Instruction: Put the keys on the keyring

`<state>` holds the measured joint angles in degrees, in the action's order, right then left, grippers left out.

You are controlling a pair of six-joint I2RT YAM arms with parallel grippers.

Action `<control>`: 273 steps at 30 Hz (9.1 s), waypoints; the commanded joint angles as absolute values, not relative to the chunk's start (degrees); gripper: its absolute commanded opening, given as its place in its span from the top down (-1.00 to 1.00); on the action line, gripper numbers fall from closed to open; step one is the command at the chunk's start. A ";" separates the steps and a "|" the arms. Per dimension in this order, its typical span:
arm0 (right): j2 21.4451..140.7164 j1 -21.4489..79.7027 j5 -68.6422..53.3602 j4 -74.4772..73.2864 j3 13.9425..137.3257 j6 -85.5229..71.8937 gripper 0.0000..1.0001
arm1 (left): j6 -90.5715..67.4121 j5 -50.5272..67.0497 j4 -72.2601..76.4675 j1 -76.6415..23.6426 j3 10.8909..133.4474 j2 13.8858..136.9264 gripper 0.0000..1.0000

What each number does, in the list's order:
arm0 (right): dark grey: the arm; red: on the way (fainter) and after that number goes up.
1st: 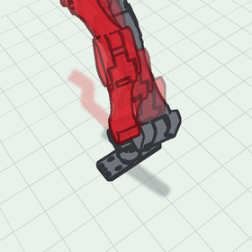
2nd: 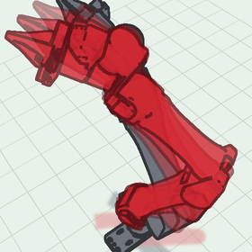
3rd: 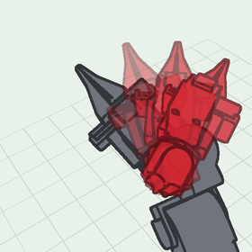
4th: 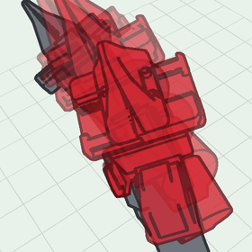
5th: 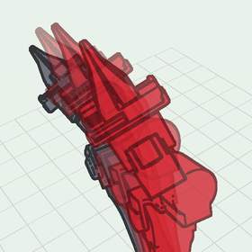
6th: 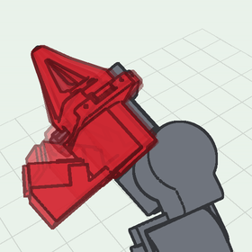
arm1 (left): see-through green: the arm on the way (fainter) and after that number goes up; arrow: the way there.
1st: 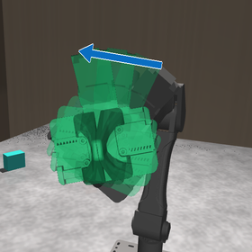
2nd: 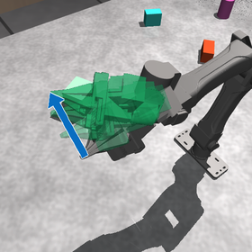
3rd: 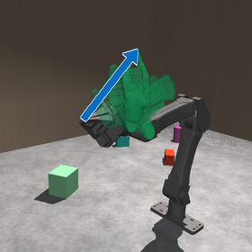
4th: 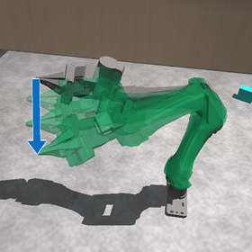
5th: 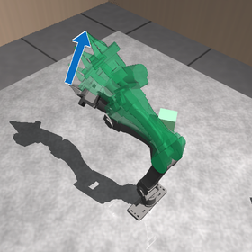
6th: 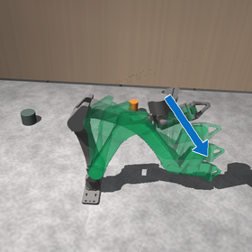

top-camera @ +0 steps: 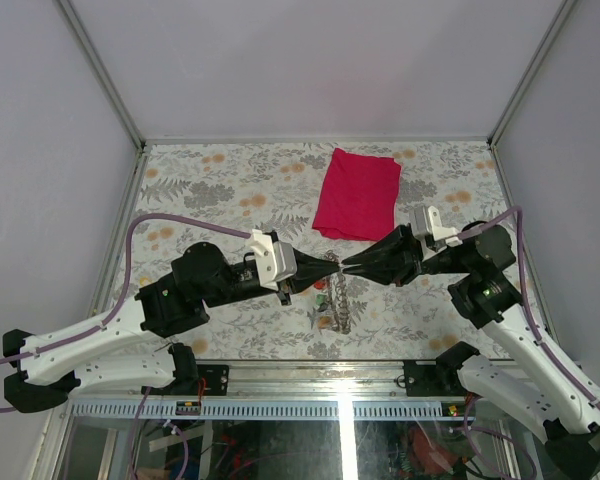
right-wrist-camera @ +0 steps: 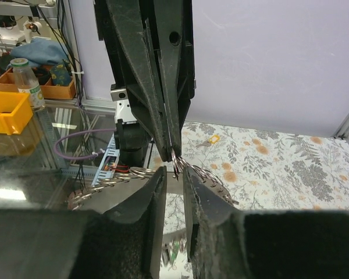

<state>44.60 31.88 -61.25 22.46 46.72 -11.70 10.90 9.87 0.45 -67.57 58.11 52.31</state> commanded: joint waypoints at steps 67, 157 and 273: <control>67.85 52.28 -26.54 -65.96 103.44 30.01 1.00 | 5.64 10.23 4.54 -67.94 56.08 55.99 0.44; 40.34 53.18 -26.76 -8.38 65.42 13.75 0.28 | 3.93 13.19 16.22 -67.84 52.06 46.30 1.00; 59.07 53.21 -36.39 -50.42 95.28 23.91 1.00 | 4.72 18.59 8.83 -67.84 55.92 52.49 0.56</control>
<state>60.12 52.95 -34.22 -55.79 94.74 23.94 3.97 17.43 6.46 -67.79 54.83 51.99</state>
